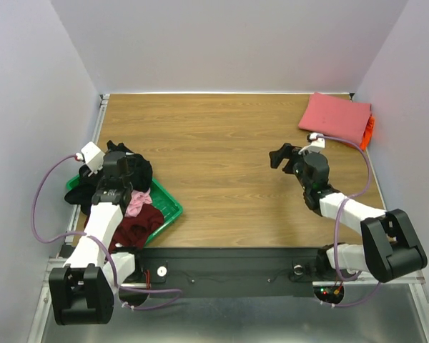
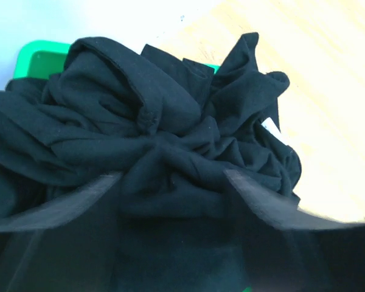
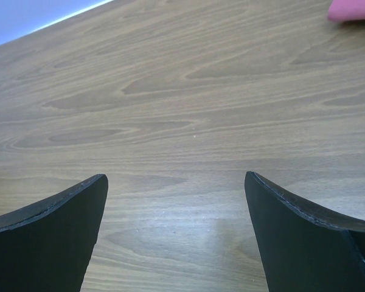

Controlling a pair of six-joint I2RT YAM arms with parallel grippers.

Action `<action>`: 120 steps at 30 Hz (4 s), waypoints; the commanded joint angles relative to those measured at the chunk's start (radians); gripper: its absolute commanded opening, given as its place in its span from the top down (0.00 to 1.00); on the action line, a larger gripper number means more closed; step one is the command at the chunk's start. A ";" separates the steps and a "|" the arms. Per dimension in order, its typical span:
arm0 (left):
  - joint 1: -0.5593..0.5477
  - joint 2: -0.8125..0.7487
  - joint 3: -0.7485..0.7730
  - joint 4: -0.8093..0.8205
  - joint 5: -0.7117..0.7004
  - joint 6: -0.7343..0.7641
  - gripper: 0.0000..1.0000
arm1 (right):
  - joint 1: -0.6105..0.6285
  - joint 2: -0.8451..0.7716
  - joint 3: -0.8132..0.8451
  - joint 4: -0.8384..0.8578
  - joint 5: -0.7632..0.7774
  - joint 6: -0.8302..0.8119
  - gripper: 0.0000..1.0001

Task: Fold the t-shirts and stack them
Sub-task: Grab the tshirt from the pile, then move the tshirt to the center of the board, then flatten the tshirt out

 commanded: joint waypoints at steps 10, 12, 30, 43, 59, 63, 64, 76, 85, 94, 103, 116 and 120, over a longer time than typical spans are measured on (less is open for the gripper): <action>0.032 -0.056 0.161 0.083 0.183 0.075 1.00 | -0.028 -0.063 -0.007 0.064 -0.013 0.001 0.00; 0.026 -0.048 0.268 0.089 0.244 0.092 1.00 | -0.031 -0.075 -0.013 0.064 -0.014 0.001 0.00; -0.476 0.465 1.314 0.066 0.772 0.322 1.00 | -0.051 -0.234 -0.041 0.021 -0.017 0.016 0.00; -0.545 0.731 1.469 0.092 0.938 0.305 1.00 | -0.052 -0.411 -0.064 -0.126 0.049 0.024 0.00; -0.630 0.834 0.944 0.231 0.468 0.299 0.01 | -0.051 -0.357 -0.038 -0.226 0.090 0.022 0.00; -0.712 0.819 0.769 0.305 0.432 0.268 0.02 | -0.051 -0.322 -0.016 -0.231 0.115 0.021 0.00; -0.727 0.828 0.752 0.313 0.433 0.267 0.02 | -0.051 -0.317 -0.015 -0.231 0.115 0.024 0.00; -0.806 1.012 0.728 0.356 0.476 0.190 0.13 | -0.051 -0.336 -0.036 -0.244 0.096 0.021 0.00; -0.844 1.058 0.719 0.364 0.519 0.161 0.16 | -0.051 -0.345 -0.045 -0.243 0.098 0.021 0.00; -0.888 1.041 0.646 0.447 0.536 0.118 0.14 | -0.052 -0.337 -0.053 -0.238 0.087 0.021 0.00; -0.928 0.980 0.557 0.568 0.533 0.072 0.08 | -0.051 -0.322 -0.050 -0.232 0.084 0.018 0.00; -1.029 0.859 0.485 0.550 0.234 0.067 0.06 | -0.051 -0.279 -0.041 -0.220 0.073 0.010 0.00; -1.051 0.846 0.480 0.528 0.221 0.064 0.06 | -0.051 -0.264 -0.041 -0.211 0.073 0.012 0.00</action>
